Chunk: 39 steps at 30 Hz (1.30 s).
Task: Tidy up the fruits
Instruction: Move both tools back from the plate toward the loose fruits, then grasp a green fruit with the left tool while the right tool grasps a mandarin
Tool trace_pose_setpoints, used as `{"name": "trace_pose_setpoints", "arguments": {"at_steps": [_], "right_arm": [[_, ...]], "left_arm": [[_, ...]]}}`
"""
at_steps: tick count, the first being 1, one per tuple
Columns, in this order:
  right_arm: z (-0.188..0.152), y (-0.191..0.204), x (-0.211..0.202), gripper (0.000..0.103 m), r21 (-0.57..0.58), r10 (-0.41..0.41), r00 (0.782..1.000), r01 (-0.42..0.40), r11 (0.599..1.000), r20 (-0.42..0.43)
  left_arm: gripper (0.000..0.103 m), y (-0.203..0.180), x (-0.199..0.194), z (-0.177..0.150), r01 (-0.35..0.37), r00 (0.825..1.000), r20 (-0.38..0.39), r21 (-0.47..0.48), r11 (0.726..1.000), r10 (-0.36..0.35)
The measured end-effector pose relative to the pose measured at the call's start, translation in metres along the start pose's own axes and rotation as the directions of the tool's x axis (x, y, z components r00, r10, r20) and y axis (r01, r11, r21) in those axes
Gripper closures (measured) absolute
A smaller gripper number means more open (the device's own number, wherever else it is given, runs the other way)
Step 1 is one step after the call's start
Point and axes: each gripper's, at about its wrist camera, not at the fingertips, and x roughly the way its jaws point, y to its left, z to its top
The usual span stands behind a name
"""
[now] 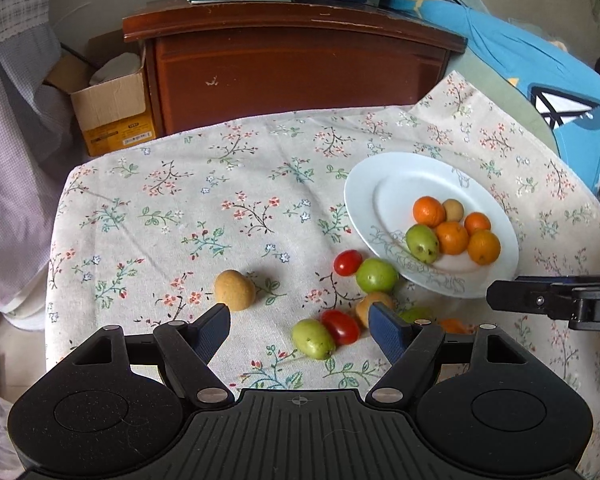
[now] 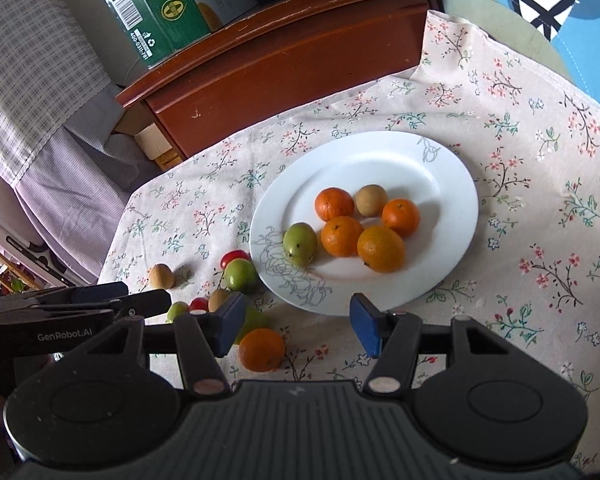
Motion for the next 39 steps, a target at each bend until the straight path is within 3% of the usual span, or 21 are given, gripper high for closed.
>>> {"name": "trace_pose_setpoints", "arguments": {"at_steps": [7, 13, 18, 26, 35, 39], "right_arm": [[-0.011, 0.008, 0.007, 0.044, -0.038, 0.021, 0.998, -0.023, 0.999, -0.051], [-0.018, 0.015, 0.014, 0.044, -0.07, 0.035, 0.996, -0.041, 0.997, -0.084], [-0.02, 0.02, 0.019, 0.044, -0.097, 0.031, 0.995, -0.039, 0.994, -0.09], [-0.023, 0.022, 0.03, 0.046, -0.115, 0.022, 0.995, -0.033, 0.993, -0.1], [-0.024, 0.023, 0.035, 0.058, -0.115, 0.027, 0.993, -0.04, 0.993, -0.112], [-0.024, 0.023, 0.036, 0.065, -0.115, 0.025, 0.994, -0.037, 0.993, -0.109]], "left_arm": [[0.026, -0.003, 0.009, -0.015, 0.011, 1.0, -0.017, 0.135, 0.991, -0.008], [0.029, -0.003, 0.017, -0.022, 0.033, 0.999, -0.014, 0.189, 0.981, -0.031], [0.029, -0.004, 0.02, -0.022, 0.066, 0.998, -0.003, 0.196, 0.978, -0.067], [0.043, -0.004, 0.028, -0.02, 0.097, 0.995, -0.026, 0.192, 0.977, -0.094], [0.051, -0.001, 0.033, -0.018, 0.107, 0.994, -0.013, 0.174, 0.979, -0.106], [0.064, -0.001, 0.031, -0.017, 0.124, 0.992, -0.013, 0.167, 0.978, -0.123]]}}
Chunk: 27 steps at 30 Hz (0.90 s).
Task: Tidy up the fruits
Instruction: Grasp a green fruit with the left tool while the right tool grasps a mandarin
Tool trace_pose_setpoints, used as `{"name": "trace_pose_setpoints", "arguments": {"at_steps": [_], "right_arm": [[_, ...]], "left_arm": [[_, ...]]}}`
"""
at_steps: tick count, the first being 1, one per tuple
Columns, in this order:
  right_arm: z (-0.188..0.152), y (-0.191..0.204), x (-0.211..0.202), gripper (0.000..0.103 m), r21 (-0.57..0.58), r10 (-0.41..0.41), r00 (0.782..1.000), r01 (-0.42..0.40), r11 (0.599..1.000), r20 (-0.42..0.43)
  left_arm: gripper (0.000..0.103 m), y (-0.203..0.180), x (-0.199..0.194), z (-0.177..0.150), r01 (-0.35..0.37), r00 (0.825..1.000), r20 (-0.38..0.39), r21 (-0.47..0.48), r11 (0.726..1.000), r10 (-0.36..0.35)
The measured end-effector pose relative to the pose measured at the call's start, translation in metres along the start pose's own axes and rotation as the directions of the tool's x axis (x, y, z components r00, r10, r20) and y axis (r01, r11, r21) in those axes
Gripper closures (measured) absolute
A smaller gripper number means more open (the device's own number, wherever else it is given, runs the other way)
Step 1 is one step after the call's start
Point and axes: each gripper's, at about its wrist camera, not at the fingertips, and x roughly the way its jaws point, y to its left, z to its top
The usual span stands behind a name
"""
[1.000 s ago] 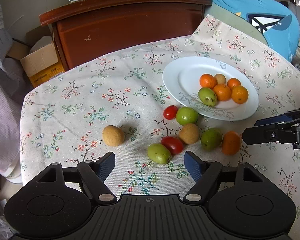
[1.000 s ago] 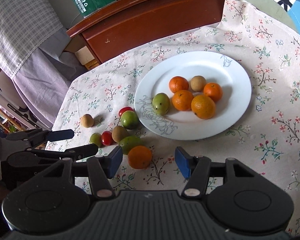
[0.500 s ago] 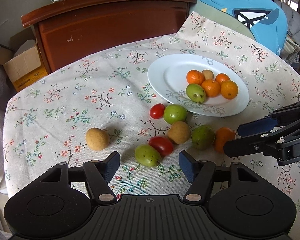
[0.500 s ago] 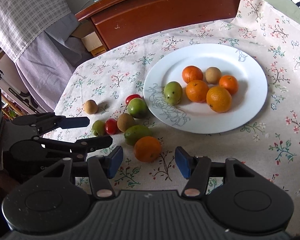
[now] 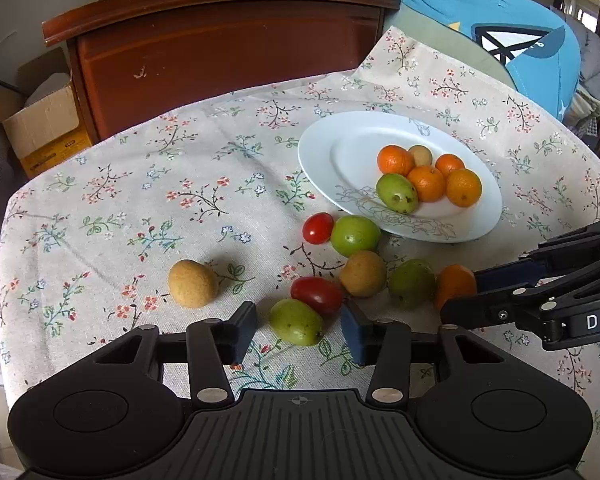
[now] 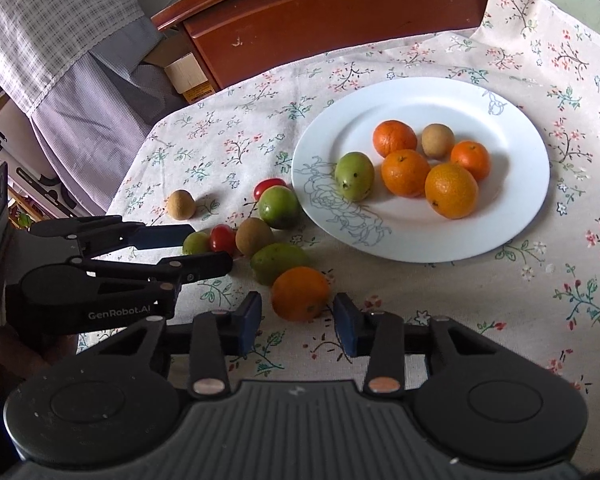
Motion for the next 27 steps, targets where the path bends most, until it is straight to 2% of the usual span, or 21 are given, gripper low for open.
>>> {"name": "trace_pose_setpoints", "arguments": {"at_steps": [1, 3, 6, 16, 27], "right_arm": [[0.0, 0.0, 0.0, 0.069, -0.001, 0.0, 1.0, 0.0, 1.0, 0.001], [0.0, 0.0, 0.001, 0.071, -0.002, 0.0, 1.0, 0.0, 1.0, 0.001], [0.0, 0.0, 0.0, 0.072, -0.001, 0.0, 1.0, 0.0, 1.0, 0.002], [0.003, 0.002, -0.003, 0.073, -0.007, 0.02, 1.0, -0.02, 1.0, 0.019], [0.009, 0.001, -0.012, 0.073, 0.017, 0.039, 0.998, -0.04, 0.999, 0.058]], "left_arm": [[0.069, 0.0, -0.001, 0.0, 0.011, 1.0, -0.002, -0.005, 1.0, -0.011], [0.071, 0.001, -0.001, 0.0, 0.015, 1.0, -0.005, -0.016, 1.0, -0.015], [0.075, 0.001, -0.003, 0.0, 0.009, 1.0, -0.012, -0.026, 1.0, -0.009], [0.076, -0.003, -0.008, 0.002, -0.008, 1.0, -0.024, -0.025, 1.0, 0.008], [0.076, -0.01, -0.027, 0.015, 0.005, 0.999, 0.048, -0.039, 0.999, -0.003]]}}
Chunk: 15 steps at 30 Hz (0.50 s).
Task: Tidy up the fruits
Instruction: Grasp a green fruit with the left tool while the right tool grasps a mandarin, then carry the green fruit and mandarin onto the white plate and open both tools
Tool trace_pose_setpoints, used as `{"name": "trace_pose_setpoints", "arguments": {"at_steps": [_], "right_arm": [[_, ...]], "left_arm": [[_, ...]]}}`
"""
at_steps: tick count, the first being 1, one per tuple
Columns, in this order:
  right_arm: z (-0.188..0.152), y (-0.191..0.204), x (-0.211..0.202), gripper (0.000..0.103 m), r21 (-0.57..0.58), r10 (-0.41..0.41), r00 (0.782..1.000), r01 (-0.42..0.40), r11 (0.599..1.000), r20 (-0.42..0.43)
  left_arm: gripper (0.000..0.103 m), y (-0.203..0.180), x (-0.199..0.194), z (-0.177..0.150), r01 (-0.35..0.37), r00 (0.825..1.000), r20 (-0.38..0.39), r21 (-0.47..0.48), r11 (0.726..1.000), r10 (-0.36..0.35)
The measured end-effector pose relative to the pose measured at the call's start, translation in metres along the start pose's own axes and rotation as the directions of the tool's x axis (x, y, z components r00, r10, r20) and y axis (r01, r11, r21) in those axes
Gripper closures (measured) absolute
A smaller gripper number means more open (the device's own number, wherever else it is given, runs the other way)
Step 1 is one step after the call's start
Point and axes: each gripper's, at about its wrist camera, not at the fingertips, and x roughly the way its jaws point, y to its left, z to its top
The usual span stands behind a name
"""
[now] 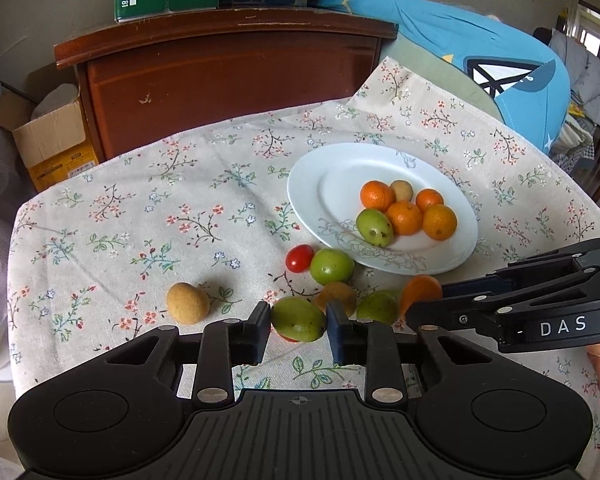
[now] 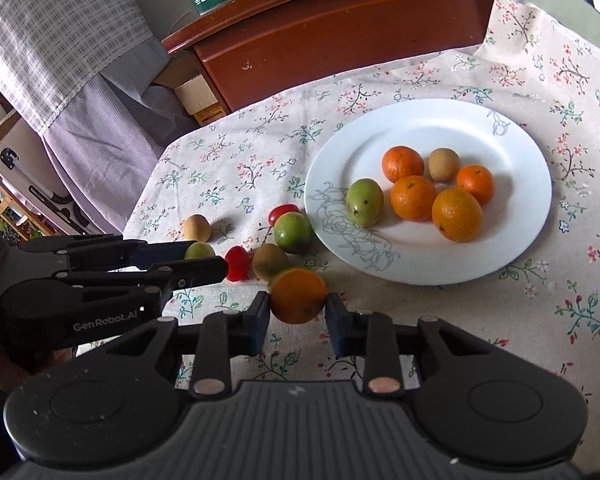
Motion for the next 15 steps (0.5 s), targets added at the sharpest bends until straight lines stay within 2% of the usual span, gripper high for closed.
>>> {"name": "trace_pose_setpoints", "arguments": {"at_steps": [15], "right_arm": [[0.029, -0.016, -0.029, 0.073, 0.063, -0.014, 0.992, 0.006, 0.998, 0.126]], "left_arm": [[0.076, -0.018, -0.01, 0.032, 0.061, 0.993, 0.102, -0.053, 0.997, -0.055]]}}
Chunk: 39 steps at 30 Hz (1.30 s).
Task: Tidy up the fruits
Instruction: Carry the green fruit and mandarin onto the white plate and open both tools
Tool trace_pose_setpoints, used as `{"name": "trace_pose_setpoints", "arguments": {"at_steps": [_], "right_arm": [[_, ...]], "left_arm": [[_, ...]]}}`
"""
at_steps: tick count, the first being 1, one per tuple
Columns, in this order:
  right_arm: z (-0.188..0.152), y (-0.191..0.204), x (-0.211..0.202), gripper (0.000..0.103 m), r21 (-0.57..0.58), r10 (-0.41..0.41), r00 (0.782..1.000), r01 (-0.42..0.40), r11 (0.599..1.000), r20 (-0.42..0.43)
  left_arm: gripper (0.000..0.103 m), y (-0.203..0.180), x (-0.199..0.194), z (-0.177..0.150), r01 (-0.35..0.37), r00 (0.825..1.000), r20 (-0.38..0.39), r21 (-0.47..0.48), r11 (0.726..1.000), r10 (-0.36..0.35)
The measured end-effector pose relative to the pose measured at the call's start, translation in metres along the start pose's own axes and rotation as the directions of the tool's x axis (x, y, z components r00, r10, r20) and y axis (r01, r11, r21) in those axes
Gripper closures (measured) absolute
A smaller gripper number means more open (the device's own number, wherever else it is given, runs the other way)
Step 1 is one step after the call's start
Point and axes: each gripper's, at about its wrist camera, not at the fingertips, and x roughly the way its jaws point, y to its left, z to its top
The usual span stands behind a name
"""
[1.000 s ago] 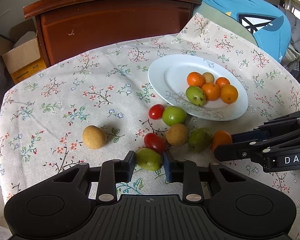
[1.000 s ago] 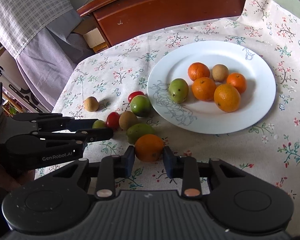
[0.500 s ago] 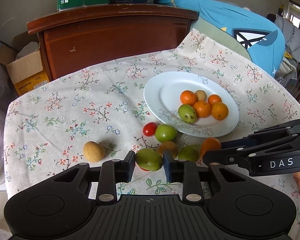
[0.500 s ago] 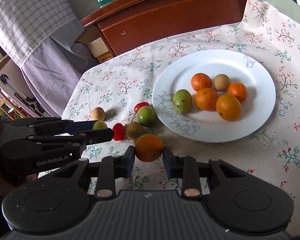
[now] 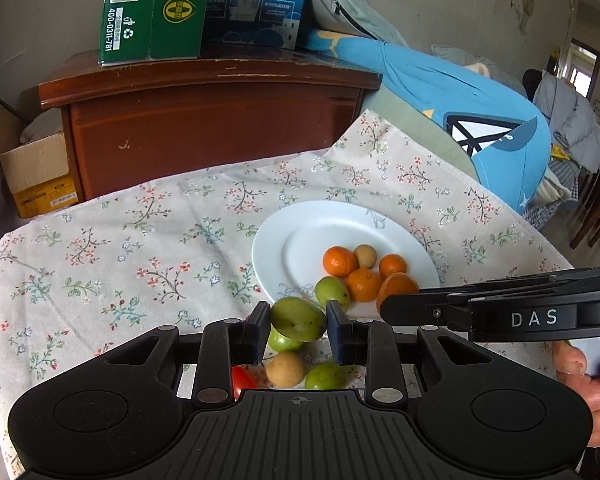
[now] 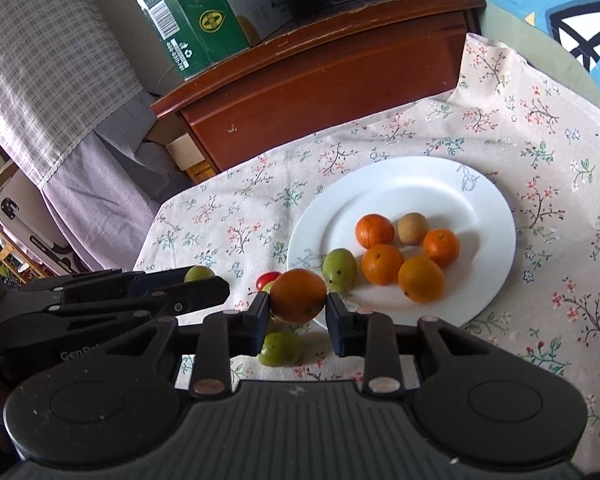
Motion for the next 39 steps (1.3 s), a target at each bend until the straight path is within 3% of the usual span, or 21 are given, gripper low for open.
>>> {"name": "trace_pose_setpoints", "arguments": {"at_steps": [15, 24, 39], "right_arm": [[0.043, -0.028, -0.007, 0.073, 0.029, -0.07, 0.995, 0.068, 0.997, 0.07], [0.053, -0.059, 0.007, 0.073, 0.148, -0.113, 0.993, 0.107, 0.983, 0.033], [0.053, -0.075, 0.033, 0.073, 0.181, -0.164, 0.986, 0.165, 0.97, -0.023]], "left_arm": [[0.075, -0.009, 0.029, 0.026, 0.016, 0.999, -0.035, -0.043, 0.999, -0.017], [0.075, -0.009, 0.056, 0.041, 0.038, 0.996, -0.074, -0.03, 0.999, -0.04], [0.075, -0.008, 0.094, 0.045, 0.04, 0.991, -0.123, -0.048, 0.998, -0.045]]}}
